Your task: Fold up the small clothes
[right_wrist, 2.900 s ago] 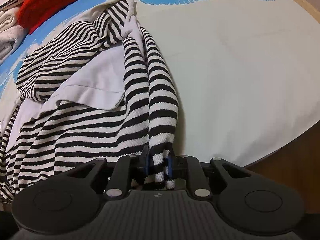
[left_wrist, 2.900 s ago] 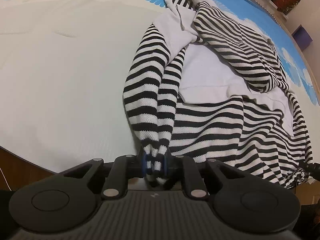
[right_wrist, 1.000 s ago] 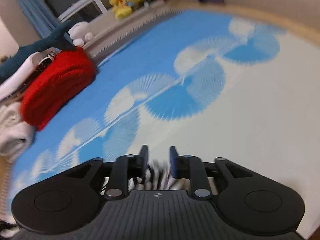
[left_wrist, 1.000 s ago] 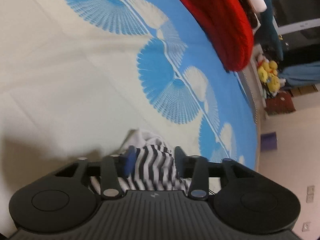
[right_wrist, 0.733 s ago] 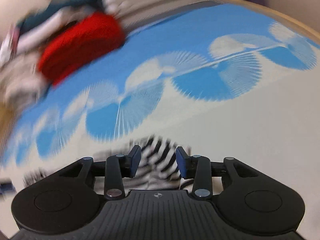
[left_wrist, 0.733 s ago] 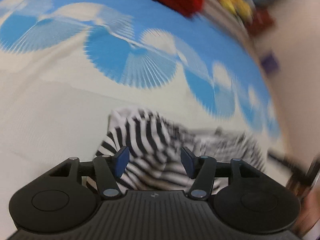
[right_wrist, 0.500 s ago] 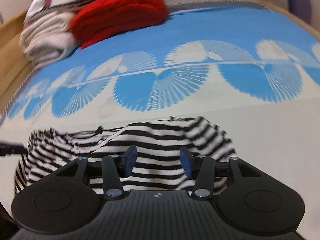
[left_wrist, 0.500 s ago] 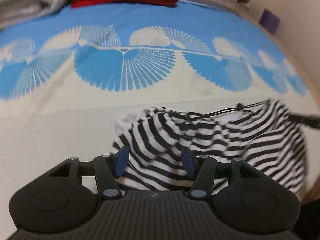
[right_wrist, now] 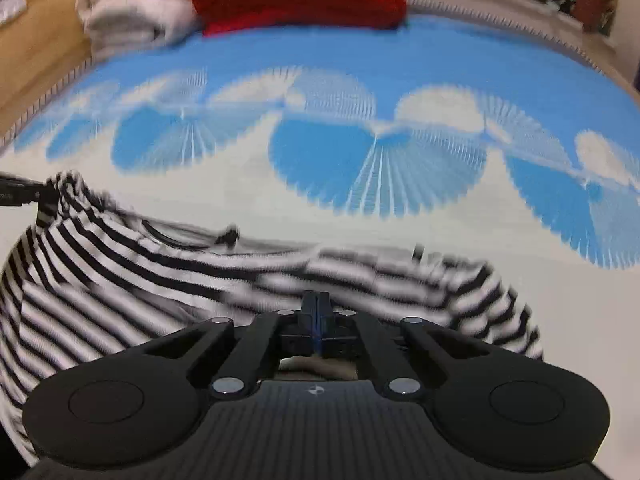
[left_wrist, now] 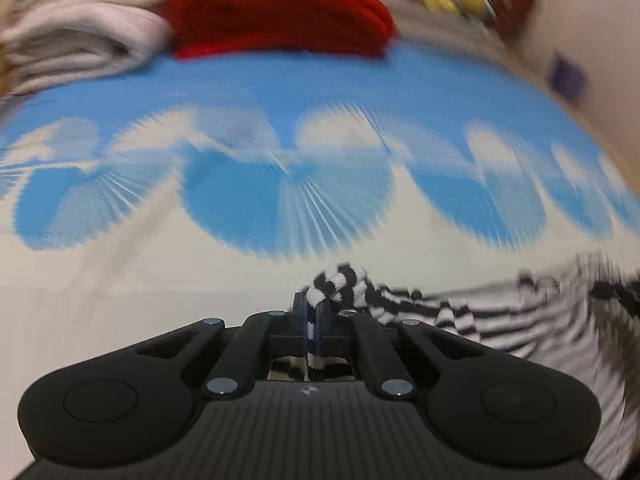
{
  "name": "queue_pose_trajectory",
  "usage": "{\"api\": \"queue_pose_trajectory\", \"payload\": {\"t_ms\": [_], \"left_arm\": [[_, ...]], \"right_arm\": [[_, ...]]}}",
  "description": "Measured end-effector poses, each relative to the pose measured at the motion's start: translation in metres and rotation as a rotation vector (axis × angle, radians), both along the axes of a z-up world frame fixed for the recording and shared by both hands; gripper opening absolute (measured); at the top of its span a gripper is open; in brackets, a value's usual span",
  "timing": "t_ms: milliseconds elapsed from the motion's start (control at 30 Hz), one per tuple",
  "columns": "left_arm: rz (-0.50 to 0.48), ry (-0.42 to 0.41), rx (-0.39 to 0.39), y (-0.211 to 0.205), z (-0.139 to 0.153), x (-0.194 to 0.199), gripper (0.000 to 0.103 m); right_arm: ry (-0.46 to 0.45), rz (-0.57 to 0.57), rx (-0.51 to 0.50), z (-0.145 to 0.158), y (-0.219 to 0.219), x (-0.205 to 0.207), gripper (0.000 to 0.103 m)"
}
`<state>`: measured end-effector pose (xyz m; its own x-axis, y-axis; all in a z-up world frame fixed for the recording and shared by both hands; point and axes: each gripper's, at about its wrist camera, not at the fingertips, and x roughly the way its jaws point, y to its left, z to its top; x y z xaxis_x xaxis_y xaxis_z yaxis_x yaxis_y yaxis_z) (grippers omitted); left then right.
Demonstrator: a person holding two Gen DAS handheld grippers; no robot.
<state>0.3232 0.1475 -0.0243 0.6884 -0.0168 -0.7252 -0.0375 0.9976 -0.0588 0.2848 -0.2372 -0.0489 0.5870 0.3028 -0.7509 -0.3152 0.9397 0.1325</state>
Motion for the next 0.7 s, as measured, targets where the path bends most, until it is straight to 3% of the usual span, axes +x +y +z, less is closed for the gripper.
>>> {"api": "queue_pose_trajectory", "payload": {"t_ms": [67, 100, 133, 167, 200, 233, 300, 333, 367, 400, 500, 600, 667, 700], "left_arm": [[0.089, -0.081, 0.006, 0.009, 0.013, -0.001, 0.001], [0.105, -0.075, 0.019, 0.010, 0.012, 0.003, 0.001], [0.087, -0.027, 0.017, 0.008, 0.005, 0.009, 0.001], [0.035, 0.081, -0.003, 0.005, -0.010, 0.020, 0.004], [-0.008, 0.199, -0.006, 0.000, -0.026, 0.027, 0.006], [-0.012, 0.258, 0.033, -0.004, -0.034, 0.031, 0.007], [0.014, 0.221, 0.083, -0.004, -0.026, 0.029, 0.012], [0.029, 0.171, 0.038, 0.003, -0.015, 0.026, 0.021], [0.046, 0.139, -0.018, 0.012, -0.006, 0.023, 0.033], [0.071, 0.120, -0.086, 0.022, 0.001, 0.020, 0.036], [0.089, 0.112, -0.215, 0.035, 0.011, 0.013, 0.037], [0.009, 0.154, -0.342, 0.028, 0.010, 0.015, 0.041], [-0.064, 0.197, -0.373, 0.011, 0.004, 0.017, 0.059], [-0.090, 0.210, -0.362, 0.002, -0.001, 0.017, 0.061]], "right_arm": [[-0.122, -0.092, 0.070, 0.020, -0.010, 0.001, 0.000], [-0.164, -0.133, 0.100, 0.026, -0.016, 0.002, 0.000], [-0.185, -0.165, 0.106, 0.028, -0.019, 0.005, 0.000], [-0.168, -0.180, 0.075, 0.022, -0.018, 0.009, 0.000], [-0.124, -0.174, 0.040, 0.014, -0.017, 0.015, 0.000], [-0.075, -0.173, -0.002, 0.005, -0.015, 0.020, 0.000], [-0.075, -0.212, -0.033, 0.004, -0.022, 0.024, 0.004], [-0.092, -0.233, -0.008, 0.008, -0.030, 0.025, 0.009], [-0.098, -0.254, 0.033, 0.012, -0.041, 0.025, 0.027], [-0.098, -0.274, 0.069, 0.014, -0.052, 0.024, 0.043], [-0.063, -0.308, 0.103, 0.011, -0.077, 0.022, 0.045], [0.012, -0.248, 0.092, 0.001, -0.081, 0.023, 0.045], [0.029, -0.204, 0.011, -0.007, -0.073, 0.022, 0.045], [0.032, -0.189, -0.018, -0.010, -0.070, 0.022, 0.045]]}}
